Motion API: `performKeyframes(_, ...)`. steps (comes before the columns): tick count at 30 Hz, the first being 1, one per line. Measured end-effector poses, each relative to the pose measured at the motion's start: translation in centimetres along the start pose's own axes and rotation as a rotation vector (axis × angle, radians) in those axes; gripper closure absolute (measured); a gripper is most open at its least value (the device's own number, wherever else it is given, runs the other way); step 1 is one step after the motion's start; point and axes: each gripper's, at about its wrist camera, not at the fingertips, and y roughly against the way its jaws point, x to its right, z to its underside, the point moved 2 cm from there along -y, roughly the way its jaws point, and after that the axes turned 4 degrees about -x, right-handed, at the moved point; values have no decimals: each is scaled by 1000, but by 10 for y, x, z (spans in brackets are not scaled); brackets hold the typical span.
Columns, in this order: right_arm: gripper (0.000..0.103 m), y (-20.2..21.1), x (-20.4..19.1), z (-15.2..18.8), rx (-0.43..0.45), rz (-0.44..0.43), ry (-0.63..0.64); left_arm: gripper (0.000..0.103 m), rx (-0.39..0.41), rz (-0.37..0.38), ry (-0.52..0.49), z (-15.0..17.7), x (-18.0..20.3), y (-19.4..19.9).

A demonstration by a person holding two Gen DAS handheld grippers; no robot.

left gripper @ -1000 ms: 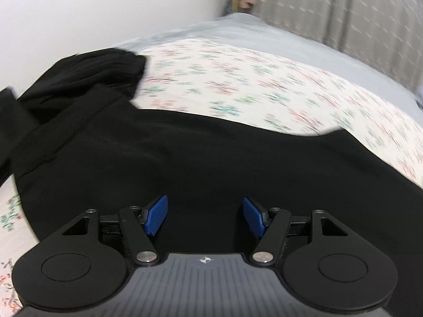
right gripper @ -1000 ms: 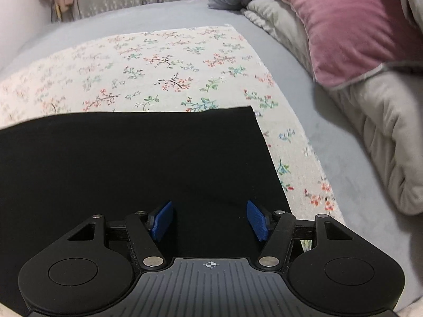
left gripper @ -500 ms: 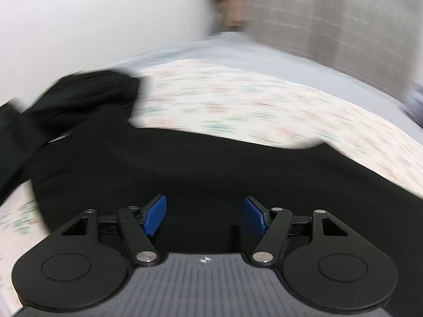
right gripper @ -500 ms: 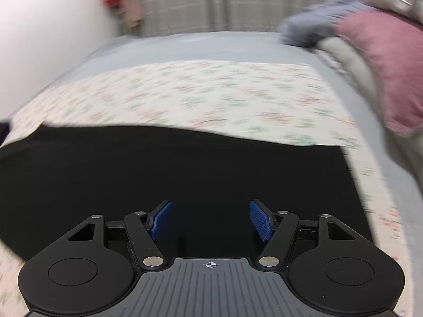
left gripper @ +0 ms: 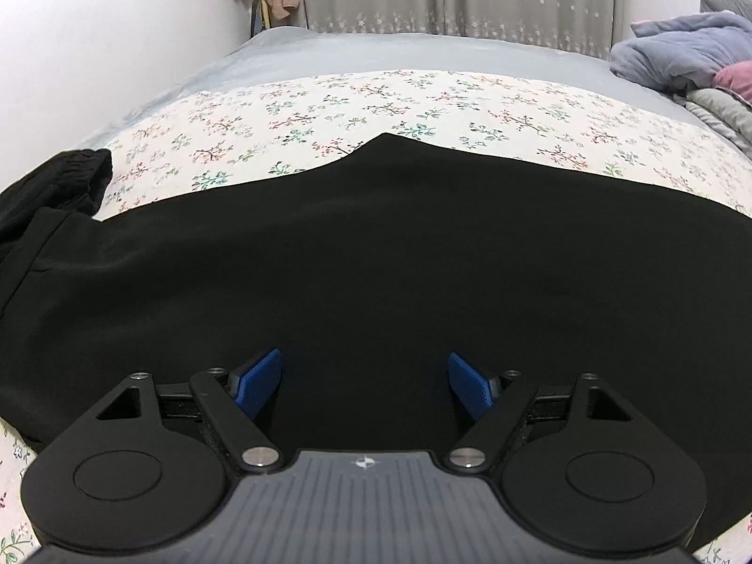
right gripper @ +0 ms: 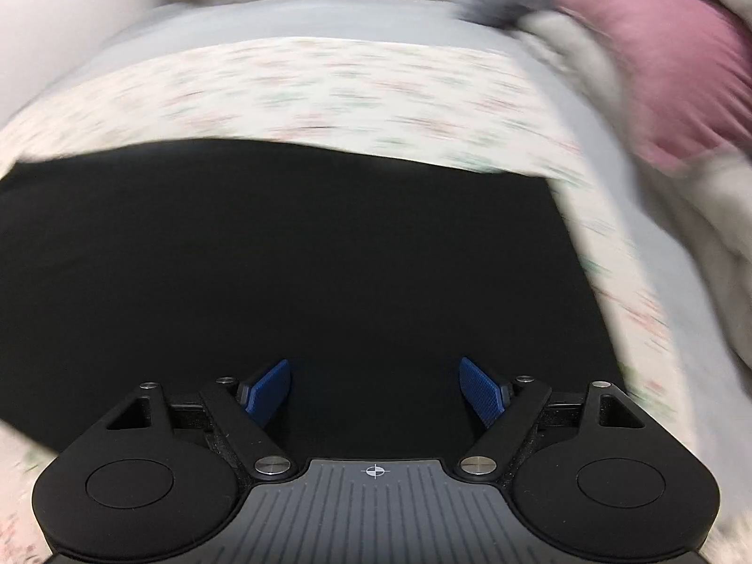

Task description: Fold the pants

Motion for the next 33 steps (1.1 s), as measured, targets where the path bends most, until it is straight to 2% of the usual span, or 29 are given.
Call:
performKeyframes(5, 25, 10, 50, 8, 13, 86, -181, 15, 9, 38, -1, -3, 15, 4)
performKeyframes(7, 25, 20, 64, 12, 49, 134, -234, 15, 34, 59, -21, -5, 25, 10)
performKeyframes(8, 25, 26, 70, 14, 72, 124, -254, 15, 49, 67, -34, -6, 29, 13)
performKeyframes(11, 25, 46, 89, 30, 107, -36, -413, 15, 70, 106, -81, -6, 51, 21)
performKeyframes(15, 24, 52, 110, 56, 67, -333, -651, 15, 67, 171, -135, -2, 85, 27)
performKeyframes(17, 23, 50, 119, 69, 54, -421, -736, 15, 79, 193, -176, 2, 102, 31)
performKeyframes(20, 23, 47, 119, 90, 42, -460, -834, 15, 95, 207, -234, 10, 120, 32)
performKeyframes(23, 23, 43, 129, 100, 75, -509, -927, 15, 79, 228, -277, 20, 134, 29)
performKeyframes(25, 23, 38, 132, 102, 108, -508, -972, 15, 93, 230, -291, 24, 138, 28)
performKeyframes(33, 23, 17, 140, 92, 222, -474, -1114, 14, 55, 274, -220, 16, 118, 22)
